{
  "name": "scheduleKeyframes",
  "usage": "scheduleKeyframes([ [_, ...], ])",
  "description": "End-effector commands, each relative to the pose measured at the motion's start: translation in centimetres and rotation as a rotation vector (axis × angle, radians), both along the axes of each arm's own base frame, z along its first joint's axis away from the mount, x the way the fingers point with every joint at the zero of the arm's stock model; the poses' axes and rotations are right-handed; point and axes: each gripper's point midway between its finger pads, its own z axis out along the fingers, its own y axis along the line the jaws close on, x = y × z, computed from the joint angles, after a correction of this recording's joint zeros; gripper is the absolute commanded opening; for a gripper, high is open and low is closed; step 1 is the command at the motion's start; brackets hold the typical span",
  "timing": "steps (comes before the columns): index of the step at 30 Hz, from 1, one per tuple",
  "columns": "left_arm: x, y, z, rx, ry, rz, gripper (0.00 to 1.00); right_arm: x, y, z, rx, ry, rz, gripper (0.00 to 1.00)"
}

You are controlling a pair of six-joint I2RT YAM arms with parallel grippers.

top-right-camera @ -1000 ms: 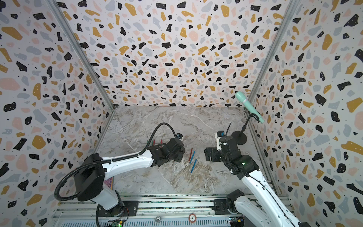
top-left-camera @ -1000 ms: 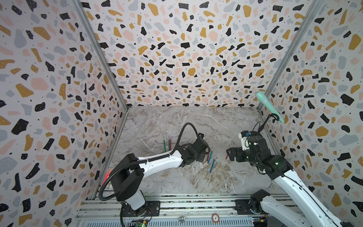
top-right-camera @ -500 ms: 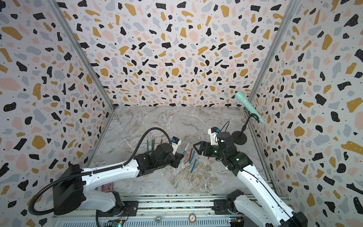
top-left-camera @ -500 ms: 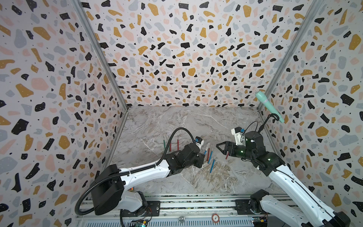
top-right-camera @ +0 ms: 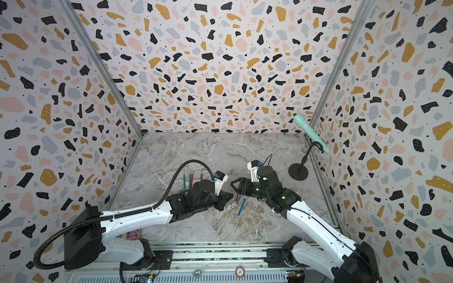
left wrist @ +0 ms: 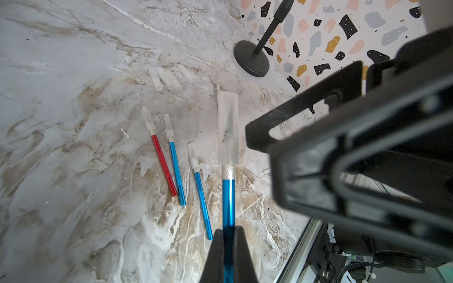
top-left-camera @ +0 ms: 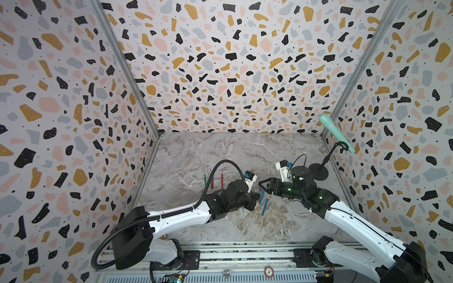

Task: Remove protective caps from carving knives
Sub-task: Remove the protective sleeve from the carving knife.

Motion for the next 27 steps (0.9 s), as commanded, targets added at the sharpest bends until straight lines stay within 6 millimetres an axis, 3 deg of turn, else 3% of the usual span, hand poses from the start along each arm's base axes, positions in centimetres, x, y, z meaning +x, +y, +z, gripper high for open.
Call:
scheduleKeyframes([
  [1, -0.4, -0.5, 1.4, -0.054, -0.017, -0.015, 0.00, 1.0, -0.4, 0.4, -0.014, -0.046, -0.045, 0.66],
  [10, -0.7, -0.7, 2.3, -0.086, -0.020, -0.027, 0.00, 0.9, 0.2, 0.7, 0.043, -0.073, -0.025, 0.55],
  [17, -0.8, -0.8, 2.6, -0.097, -0.020, -0.031, 0.00, 0.6, 0.3, 1.4, 0.089, -0.100, -0.015, 0.41],
  [27, -1.0, -0.8, 2.4, -0.094, -0.017, -0.039, 0.00, 0.5, 0.4, 0.8, 0.086, -0.088, -0.009, 0.19],
])
